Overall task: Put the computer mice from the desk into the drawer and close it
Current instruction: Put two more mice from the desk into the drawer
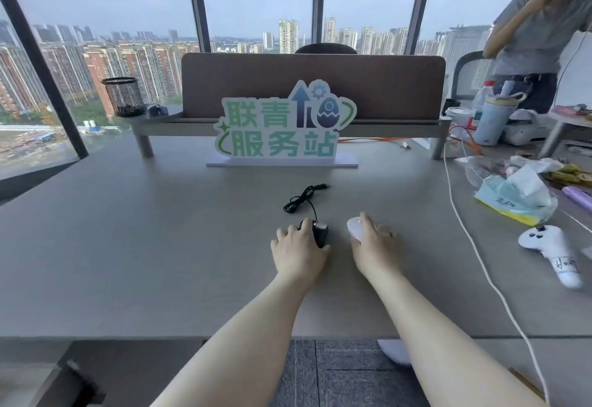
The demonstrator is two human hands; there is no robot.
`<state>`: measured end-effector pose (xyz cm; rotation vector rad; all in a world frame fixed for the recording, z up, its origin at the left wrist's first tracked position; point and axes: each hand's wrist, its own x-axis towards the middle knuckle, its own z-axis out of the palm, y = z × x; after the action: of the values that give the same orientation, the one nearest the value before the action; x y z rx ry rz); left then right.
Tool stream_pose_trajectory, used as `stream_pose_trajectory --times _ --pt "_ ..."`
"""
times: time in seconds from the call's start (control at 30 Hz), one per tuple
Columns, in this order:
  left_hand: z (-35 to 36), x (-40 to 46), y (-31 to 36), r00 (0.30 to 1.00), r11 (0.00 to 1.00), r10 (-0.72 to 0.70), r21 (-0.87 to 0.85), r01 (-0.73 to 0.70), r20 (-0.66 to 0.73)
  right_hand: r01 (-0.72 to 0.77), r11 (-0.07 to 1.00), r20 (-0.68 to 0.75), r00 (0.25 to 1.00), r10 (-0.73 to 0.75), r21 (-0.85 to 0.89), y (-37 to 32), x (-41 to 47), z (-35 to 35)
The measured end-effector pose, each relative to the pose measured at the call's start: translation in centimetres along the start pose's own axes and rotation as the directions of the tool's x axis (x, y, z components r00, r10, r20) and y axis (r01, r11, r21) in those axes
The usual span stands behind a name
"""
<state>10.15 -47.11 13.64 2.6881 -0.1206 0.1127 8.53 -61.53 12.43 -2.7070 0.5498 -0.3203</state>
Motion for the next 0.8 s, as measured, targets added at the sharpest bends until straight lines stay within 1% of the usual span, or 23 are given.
stream_pose_trajectory --times 0.07,0.2,0.3,0.37,0.5,0.6,0.7,0.8 --pt "0.1 0.2 -0.2 1.0 0.999 -0.007 -0.042 0.006 -0.021 0.029 1.0 -0.018 0.999 -0.029 -0.008 -0.1 0.0 -0.1" --pt "-2.1 -0.5 -1.3 0.993 0.965 -0.05 -0.261 0.02 -0.108 0.087 0.979 -0.041 0.996 -0.081 0.184 -2.0 -1.3 -0.7" --pt "-5.9 -1.3 -2.8 0.966 0.916 -0.061 -0.399 -0.046 -0.25 0.188 0.907 -0.091 0.982 -0.166 0.377 -5.2 -3.2 -1.3" --pt "-9.2 -2.2 -4.1 0.934 0.883 -0.068 -0.456 -0.107 -0.35 0.251 0.856 -0.14 0.968 -0.21 0.452 -8.1 -4.8 -1.7" --pt "-16.4 -4.8 -7.4 0.863 0.867 -0.085 -0.464 -0.182 -0.497 0.399 0.733 -0.259 0.917 -0.304 0.551 -14.2 -9.2 -2.9" --pt "-21.4 -7.9 -10.8 0.806 0.868 -0.113 -0.453 -0.204 -0.581 0.479 0.612 -0.302 0.876 -0.375 0.629 -18.8 -13.0 -3.8" --pt "-25.3 -11.7 -15.1 0.725 0.91 -0.148 -0.379 -0.165 -0.672 0.507 0.509 -0.288 0.846 -0.448 0.695 -23.4 -16.7 -3.9" --pt "-27.6 -16.0 -20.2 0.654 0.937 -0.214 -0.341 -0.072 -0.726 0.49 0.438 -0.216 0.814 -0.538 0.754 -27.6 -20.9 -2.6"
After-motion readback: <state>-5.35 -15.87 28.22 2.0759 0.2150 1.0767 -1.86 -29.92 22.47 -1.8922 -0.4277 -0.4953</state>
